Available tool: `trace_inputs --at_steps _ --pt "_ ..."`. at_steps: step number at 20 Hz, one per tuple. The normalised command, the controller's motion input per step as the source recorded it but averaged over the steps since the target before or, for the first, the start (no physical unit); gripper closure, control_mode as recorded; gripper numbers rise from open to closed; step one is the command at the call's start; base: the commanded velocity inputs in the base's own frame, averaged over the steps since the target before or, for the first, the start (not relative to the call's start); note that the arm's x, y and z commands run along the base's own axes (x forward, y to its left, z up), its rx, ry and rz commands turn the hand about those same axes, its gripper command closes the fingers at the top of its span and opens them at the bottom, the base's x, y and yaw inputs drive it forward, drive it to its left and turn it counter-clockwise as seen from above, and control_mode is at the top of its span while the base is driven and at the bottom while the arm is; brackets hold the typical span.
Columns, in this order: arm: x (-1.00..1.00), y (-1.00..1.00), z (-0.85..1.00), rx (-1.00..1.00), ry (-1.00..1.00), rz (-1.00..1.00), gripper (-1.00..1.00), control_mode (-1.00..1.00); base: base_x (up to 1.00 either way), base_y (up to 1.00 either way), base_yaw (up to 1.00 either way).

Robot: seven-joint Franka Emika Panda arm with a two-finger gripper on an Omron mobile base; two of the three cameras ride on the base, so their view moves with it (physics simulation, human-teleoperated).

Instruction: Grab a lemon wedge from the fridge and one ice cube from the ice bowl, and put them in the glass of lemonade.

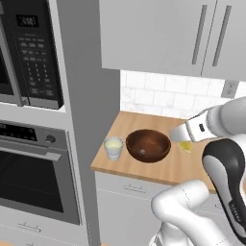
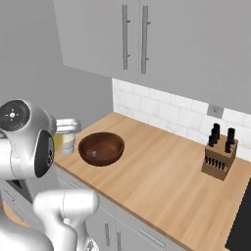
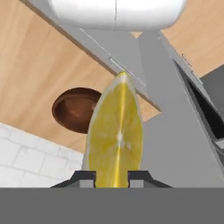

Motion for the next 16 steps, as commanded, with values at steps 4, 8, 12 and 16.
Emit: trace_inputs --at_steps 4,8,12,16 --pt "0.03 0.09 -0.09 -0.16 -0.16 0.37 1.00 -1.00 0.00 0.00 0.00" --pt "0.01 0.04 -0.02 -0.07 -0.02 0.11 1.00 -1.00 0.00 0.00 0.00" --pt "0.23 0.01 -0.08 0.00 -0.09 0.00 1.00 -1.00 0.00 0.00 0.00" --pt "0.25 0.02 -0.32 0.00 -0.06 0.00 1.00 -1.00 0.00 0.00 0.00"
